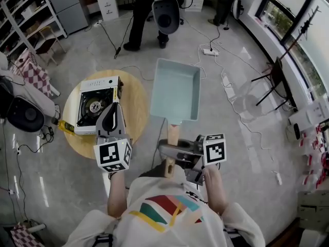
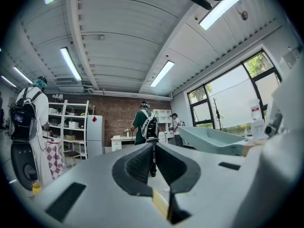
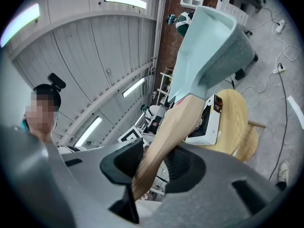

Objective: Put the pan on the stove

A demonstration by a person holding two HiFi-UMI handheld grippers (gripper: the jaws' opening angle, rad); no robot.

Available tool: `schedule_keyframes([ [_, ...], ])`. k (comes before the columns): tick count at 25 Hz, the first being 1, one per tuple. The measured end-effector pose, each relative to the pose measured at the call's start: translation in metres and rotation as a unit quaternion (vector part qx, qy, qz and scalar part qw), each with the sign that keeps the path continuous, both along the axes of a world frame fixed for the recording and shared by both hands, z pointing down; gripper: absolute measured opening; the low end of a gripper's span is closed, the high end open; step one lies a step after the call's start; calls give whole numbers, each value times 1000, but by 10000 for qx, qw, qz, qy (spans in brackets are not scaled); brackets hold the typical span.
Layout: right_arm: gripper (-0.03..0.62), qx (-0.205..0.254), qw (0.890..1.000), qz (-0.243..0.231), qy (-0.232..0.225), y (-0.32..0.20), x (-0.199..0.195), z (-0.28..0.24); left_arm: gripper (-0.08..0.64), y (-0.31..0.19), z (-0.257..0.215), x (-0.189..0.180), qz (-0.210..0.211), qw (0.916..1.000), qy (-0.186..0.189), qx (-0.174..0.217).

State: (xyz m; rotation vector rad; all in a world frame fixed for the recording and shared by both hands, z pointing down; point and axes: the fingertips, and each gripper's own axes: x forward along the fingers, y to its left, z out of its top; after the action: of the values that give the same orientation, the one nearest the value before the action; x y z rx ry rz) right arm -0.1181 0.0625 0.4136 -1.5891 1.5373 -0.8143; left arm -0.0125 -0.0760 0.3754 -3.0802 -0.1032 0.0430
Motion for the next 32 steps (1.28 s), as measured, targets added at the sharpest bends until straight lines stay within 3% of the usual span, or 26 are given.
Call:
schedule_keyframes([
  [10, 120, 20, 9997, -222, -64, 6, 50, -5, 12, 4, -4, 50, -150, 9999, -24, -24],
  [24, 118, -104, 9997, -178, -97, 26, 144, -4, 12, 22, -7, 139, -212, 9998, 37, -48],
  [32, 118, -77, 9991, -395, -126, 11, 187, -5, 12, -2, -12, 183, -484, 9987, 142, -106],
])
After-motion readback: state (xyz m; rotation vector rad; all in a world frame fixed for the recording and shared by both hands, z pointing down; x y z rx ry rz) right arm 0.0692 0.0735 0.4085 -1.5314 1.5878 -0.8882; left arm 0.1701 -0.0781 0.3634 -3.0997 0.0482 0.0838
